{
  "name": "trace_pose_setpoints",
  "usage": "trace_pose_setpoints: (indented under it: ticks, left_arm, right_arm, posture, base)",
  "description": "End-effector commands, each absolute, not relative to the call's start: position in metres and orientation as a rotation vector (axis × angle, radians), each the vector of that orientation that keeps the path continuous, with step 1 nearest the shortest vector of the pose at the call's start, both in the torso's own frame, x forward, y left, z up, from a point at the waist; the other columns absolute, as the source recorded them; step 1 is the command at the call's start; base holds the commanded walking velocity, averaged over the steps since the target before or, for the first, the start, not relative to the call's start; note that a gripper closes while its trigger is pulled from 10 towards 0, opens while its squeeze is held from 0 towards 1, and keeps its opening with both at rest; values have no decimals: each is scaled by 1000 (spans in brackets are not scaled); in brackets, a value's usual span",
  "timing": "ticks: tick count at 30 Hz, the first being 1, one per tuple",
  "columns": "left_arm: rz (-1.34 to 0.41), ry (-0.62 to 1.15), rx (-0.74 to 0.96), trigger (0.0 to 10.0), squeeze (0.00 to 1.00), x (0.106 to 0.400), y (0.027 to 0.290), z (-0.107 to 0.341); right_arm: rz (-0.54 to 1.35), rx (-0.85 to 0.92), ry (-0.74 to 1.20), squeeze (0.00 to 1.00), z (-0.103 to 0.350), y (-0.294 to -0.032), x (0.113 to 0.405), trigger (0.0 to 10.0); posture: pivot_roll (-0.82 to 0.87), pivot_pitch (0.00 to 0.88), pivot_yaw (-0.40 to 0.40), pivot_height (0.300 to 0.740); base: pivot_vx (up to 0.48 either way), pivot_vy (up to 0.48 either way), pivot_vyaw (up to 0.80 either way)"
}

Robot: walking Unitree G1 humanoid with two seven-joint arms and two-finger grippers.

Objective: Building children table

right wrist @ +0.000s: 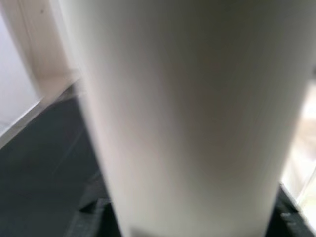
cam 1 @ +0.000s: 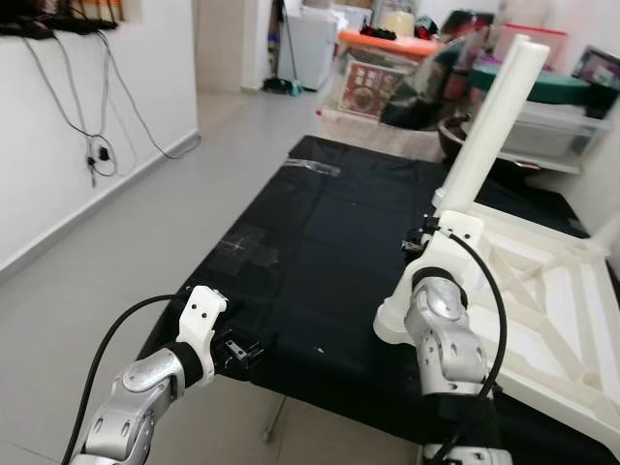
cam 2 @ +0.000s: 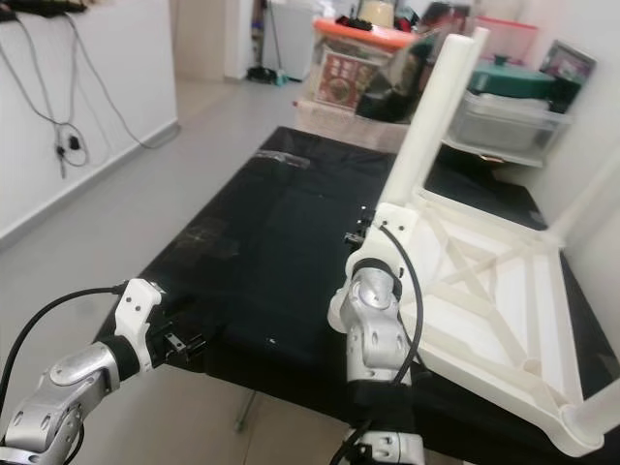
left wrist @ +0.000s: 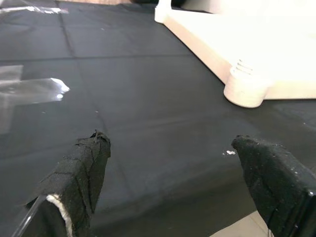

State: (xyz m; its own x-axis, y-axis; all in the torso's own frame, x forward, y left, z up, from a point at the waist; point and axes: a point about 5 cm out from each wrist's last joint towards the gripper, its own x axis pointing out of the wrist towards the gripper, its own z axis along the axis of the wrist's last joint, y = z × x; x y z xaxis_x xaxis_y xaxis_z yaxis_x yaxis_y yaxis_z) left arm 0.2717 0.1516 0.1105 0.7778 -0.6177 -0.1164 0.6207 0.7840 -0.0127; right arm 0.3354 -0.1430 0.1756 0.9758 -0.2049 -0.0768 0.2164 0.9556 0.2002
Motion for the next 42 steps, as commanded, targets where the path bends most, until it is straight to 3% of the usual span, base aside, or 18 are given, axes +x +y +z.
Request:
trace_pose_setpoints:
  ticks: [1, 3, 4, 7, 11, 13, 14, 15, 17, 18, 19, 26, 28, 30, 35, 37, 38, 42]
  left_arm:
    - [-694, 125, 21, 10000, 0, 271, 146, 109]
    - [-691, 120, 18, 10000, 0, 273, 145, 110]
    - [-691, 118, 19, 10000, 0, 274, 145, 111]
    - [-695, 118, 22, 10000, 0, 273, 145, 111]
    - [-692, 119, 22, 10000, 0, 272, 146, 110]
    - [-691, 120, 20, 10000, 0, 271, 146, 110]
    - [-691, 120, 20, 10000, 0, 271, 146, 110]
    - [-691, 120, 21, 10000, 0, 271, 146, 110]
    - [-690, 119, 21, 10000, 0, 271, 145, 111]
    - [-690, 118, 20, 10000, 0, 271, 145, 111]
    - [-689, 117, 21, 10000, 0, 272, 145, 111]
    - [-692, 118, 22, 10000, 0, 272, 147, 112]
    - [-689, 126, 25, 10000, 0, 270, 150, 110]
    - [-687, 129, 26, 10000, 0, 270, 150, 109]
    - [-696, 122, 13, 10000, 0, 272, 144, 110]
    - [-709, 123, 11, 10000, 0, 272, 140, 109]
    - [-712, 124, 10, 10000, 0, 272, 139, 109]
    - [-715, 124, 11, 10000, 0, 274, 139, 109]
  right_arm:
    - [-100, 257, 66, 1000, 179, -134, 341, 10000]
    - [-6, 281, 15, 1000, 194, -132, 348, 10000]
    - [90, 302, -37, 0, 209, -133, 354, 10000]
    - [372, 278, -154, 0, 240, -138, 361, 10000]
    - [468, 229, -184, 0, 247, -140, 360, 10000]
    - [655, 163, -193, 0, 247, -134, 354, 10000]
    - [655, 163, -193, 0, 247, -134, 354, 10000]
    - [762, 128, -173, 0, 239, -124, 348, 7020]
    - [827, 112, -155, 0, 232, -118, 343, 7020]
    - [860, 104, -144, 0, 228, -114, 340, 1020]
    - [872, 97, -126, 0, 221, -107, 338, 0]
    - [703, 115, -89, 0, 203, -99, 343, 0]
    - [134, 153, 46, 0, 180, -137, 361, 0]
    - [-405, 212, 226, 0, 142, -183, 347, 0]
    - [-497, 198, 217, 0, 139, -187, 330, 0]
    - [-406, 201, 210, 0, 143, -172, 329, 0]
    - [-381, 202, 209, 0, 144, -168, 329, 9922]
    - [-245, 223, 176, 0, 157, -144, 334, 10000]
  posture:
    - [65, 0, -105, 740]
    - [67, 0, -103, 740]
    - [69, 0, -104, 740]
    - [75, 0, -110, 740]
    - [80, 0, -112, 740]
    - [84, 0, -115, 740]
    - [84, 0, -115, 740]
    - [87, 0, -117, 740]
    - [87, 0, -116, 740]
    - [87, 0, -116, 740]
    - [93, 0, -115, 740]
    - [95, 0, -109, 740]
    - [80, 0, -109, 740]
    - [78, 0, -109, 740]
    - [70, 0, -100, 740]
    - [68, 0, -99, 740]
    - [68, 0, -99, 740]
    - [56, 0, -95, 740]
  base:
    - [0, 0, 0]
    - [0, 0, 0]
    - [0, 0, 0]
    - [0, 0, 0]
    - [0, 0, 0]
    - [0, 0, 0]
    - [0, 0, 0]
    - [0, 0, 0]
    - [0, 0, 0]
    - [0, 0, 0]
    - [0, 0, 0]
    - [0, 0, 0]
    - [0, 0, 0]
    - [0, 0, 0]
    - [0, 0, 0]
    - [0, 0, 0]
    - [0, 0, 0]
    - [0, 0, 0]
